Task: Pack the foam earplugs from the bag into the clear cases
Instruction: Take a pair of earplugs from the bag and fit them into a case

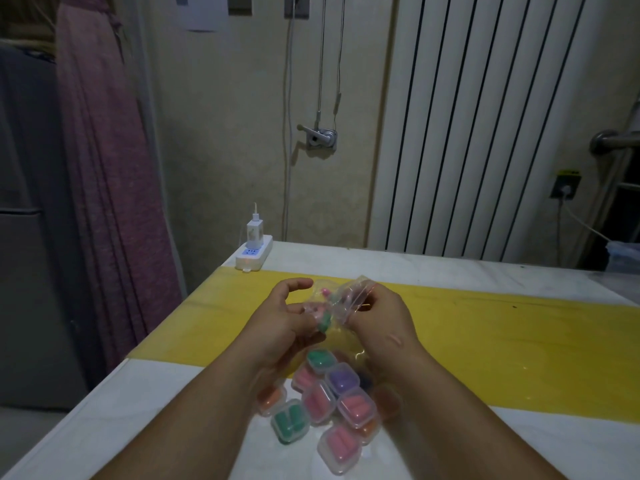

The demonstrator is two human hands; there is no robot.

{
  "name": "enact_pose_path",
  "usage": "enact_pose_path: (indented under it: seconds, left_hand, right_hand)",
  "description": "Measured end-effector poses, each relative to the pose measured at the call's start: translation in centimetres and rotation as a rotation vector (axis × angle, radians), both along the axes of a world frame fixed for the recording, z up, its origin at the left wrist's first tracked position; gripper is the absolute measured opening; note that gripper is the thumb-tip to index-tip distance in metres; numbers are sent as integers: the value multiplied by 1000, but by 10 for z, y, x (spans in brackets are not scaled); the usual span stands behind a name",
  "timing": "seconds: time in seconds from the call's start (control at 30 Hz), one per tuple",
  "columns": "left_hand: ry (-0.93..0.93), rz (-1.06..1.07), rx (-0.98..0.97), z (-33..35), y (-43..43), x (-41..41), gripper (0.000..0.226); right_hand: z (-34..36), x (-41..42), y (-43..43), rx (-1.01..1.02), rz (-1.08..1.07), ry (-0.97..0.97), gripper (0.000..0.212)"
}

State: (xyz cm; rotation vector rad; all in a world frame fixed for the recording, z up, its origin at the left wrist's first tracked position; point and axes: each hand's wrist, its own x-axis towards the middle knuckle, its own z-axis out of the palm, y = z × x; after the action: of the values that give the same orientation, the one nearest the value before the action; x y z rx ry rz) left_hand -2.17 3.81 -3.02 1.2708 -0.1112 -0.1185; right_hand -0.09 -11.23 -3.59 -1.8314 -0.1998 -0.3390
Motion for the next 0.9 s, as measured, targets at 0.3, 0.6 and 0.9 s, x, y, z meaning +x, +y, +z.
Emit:
enact_pose_path:
  seconds: [0.3,0.6,0.9]
  left_hand:
    - [5,111,-20,1,-3,2,50]
    - [-28,134,-43,-1,-1,2,63]
    - [-42,157,39,-3,-2,3,59]
  right_hand:
    - [-1,1,2,-36,19,-1,21]
    - [2,-5,5,-65,158,83,17]
    - [5,-10,4,-50,116,46,23]
